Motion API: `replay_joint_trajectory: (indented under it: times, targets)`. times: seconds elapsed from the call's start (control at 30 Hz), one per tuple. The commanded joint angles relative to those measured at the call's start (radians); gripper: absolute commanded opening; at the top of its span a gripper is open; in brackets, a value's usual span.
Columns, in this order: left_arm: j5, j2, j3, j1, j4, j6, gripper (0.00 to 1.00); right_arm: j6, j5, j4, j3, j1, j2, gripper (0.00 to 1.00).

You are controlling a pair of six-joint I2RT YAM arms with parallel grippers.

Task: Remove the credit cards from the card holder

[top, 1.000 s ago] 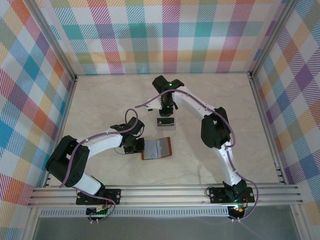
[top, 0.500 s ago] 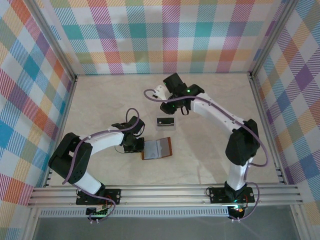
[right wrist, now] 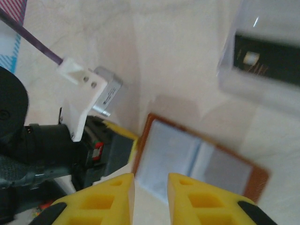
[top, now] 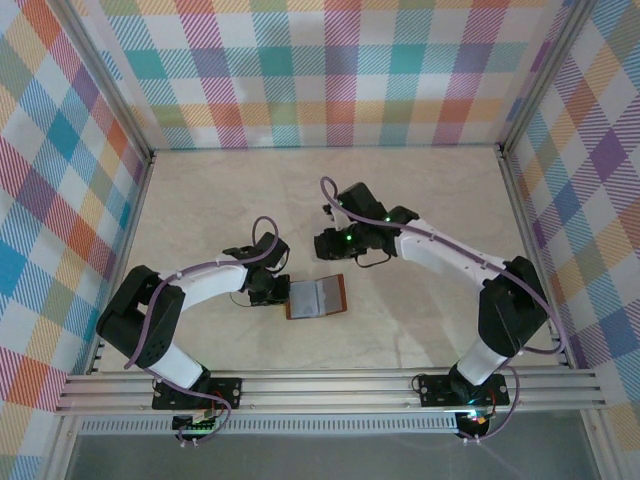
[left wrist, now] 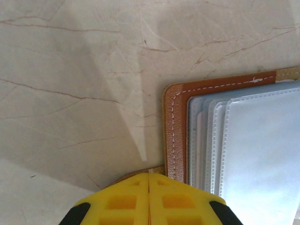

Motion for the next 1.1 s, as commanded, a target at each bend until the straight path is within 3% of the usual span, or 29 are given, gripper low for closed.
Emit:
replay_joint_trajectory:
  times: [0.0,0.23,0.57,1.07]
  targets:
    - [0.031,0.004,-0.039,0.008,0.017,-0.004,0.08,0.208,-0.147,0.077,-0.031,0.008,0.027,0.25]
    - [0.033,-0.028,-0.075,0.010,0.028,-0.016,0.07,0.310,-0.218,0.218,-0.105,0.051,0.126,0.20]
    - [0.057,-0.025,-0.082,0.011,0.050,-0.016,0.07,0.318,-0.240,0.213,-0.023,0.103,0.298,0.17]
    - [0.067,-0.026,-0.099,0.017,0.056,-0.012,0.07,0.308,-0.210,0.168,0.020,0.123,0.400,0.19]
